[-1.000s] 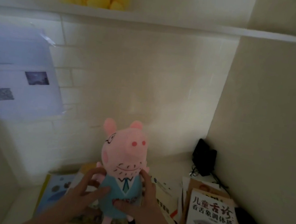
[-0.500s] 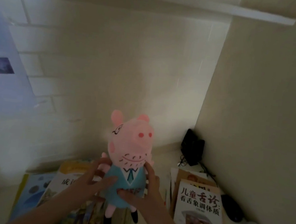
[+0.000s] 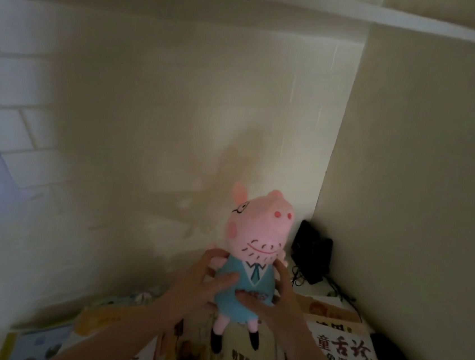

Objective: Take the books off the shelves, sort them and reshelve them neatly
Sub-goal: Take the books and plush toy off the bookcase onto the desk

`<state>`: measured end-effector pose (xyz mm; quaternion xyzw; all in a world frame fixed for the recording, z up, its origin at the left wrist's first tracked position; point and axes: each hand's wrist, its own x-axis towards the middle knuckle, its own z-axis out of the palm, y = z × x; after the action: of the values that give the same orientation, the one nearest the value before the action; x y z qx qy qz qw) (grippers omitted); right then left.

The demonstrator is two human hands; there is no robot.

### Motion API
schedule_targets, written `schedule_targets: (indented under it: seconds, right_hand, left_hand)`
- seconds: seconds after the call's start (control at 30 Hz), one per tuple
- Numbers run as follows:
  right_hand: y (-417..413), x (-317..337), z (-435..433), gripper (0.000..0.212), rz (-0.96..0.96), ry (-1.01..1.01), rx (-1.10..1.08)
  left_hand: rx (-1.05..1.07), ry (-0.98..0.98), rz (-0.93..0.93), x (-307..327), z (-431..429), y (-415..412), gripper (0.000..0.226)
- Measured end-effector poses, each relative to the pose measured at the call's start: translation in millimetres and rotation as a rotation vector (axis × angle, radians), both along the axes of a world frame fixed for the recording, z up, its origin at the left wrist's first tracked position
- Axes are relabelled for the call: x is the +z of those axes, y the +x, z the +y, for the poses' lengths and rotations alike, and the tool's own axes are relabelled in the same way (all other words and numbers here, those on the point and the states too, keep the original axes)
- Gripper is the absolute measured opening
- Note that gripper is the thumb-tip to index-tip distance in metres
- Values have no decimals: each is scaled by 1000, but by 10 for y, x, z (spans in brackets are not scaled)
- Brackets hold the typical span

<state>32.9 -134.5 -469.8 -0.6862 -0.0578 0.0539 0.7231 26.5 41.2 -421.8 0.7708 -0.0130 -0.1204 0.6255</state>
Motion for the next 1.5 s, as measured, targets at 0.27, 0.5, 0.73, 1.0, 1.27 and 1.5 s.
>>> schedule_targets:
  seconds: [0.27, 0.5, 0.73, 1.0, 1.27, 1.5]
  right_hand:
    - [651, -296, -359, 73, -12, -29, -89]
    - [1203, -674, -525, 83, 8, -161, -330]
    - [1357, -810, -546, 132, 24, -541, -231]
    - [1134, 644, -887, 101, -176, -325, -173]
    - [610, 2023, -697, 94, -465, -263, -125]
    - [-76, 3021, -542, 66, -807, -212, -119]
  left_hand:
    - [-56, 31, 86, -361, -449, 818, 52]
    - [-157, 73, 56, -528, -825, 1289, 28]
    - [-46, 191, 15, -451, -675, 1443, 60]
    - [-73, 72, -265, 755, -575, 1249, 48]
    - [-162, 125, -613, 1982, -782, 649, 34]
    - [-129, 59, -1056, 2913, -693, -233, 25]
